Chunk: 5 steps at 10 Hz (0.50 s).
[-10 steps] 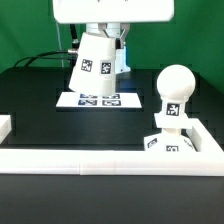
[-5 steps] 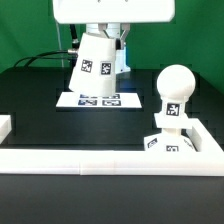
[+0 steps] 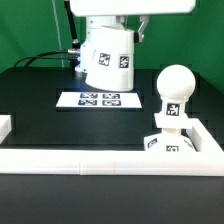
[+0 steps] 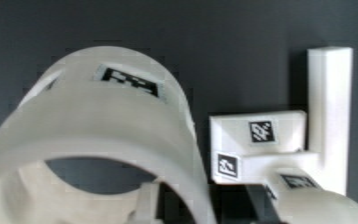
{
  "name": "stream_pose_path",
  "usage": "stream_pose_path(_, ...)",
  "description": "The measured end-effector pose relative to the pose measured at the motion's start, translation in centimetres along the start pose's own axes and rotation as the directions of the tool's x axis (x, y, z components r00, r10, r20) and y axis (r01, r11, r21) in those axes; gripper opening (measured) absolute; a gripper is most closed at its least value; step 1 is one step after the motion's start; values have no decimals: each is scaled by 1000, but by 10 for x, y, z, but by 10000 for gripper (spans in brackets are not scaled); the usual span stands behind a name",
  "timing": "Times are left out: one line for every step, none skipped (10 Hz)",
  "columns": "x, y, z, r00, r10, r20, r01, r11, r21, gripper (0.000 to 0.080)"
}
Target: Assemble lamp
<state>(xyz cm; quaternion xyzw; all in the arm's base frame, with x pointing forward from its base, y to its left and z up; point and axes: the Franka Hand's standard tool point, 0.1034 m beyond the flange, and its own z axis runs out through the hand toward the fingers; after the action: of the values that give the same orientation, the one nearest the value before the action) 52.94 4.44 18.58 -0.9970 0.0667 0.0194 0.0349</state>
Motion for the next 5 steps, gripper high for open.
stream_pose_path(3,-8,-7,1000,6,1,-6,1000,4,45)
stream_pose_path(7,-16,-15,1000,7,3,-7,1000,8,45)
stream_pose_path(11,-23,-24,1000,4,4,-4,1000,12,45)
stream_pose_path(14,-28,-33,1000,6,12,-6,1000,14,45)
stream_pose_path(20,-31,-43,1000,6,10,-7,1000,17,45)
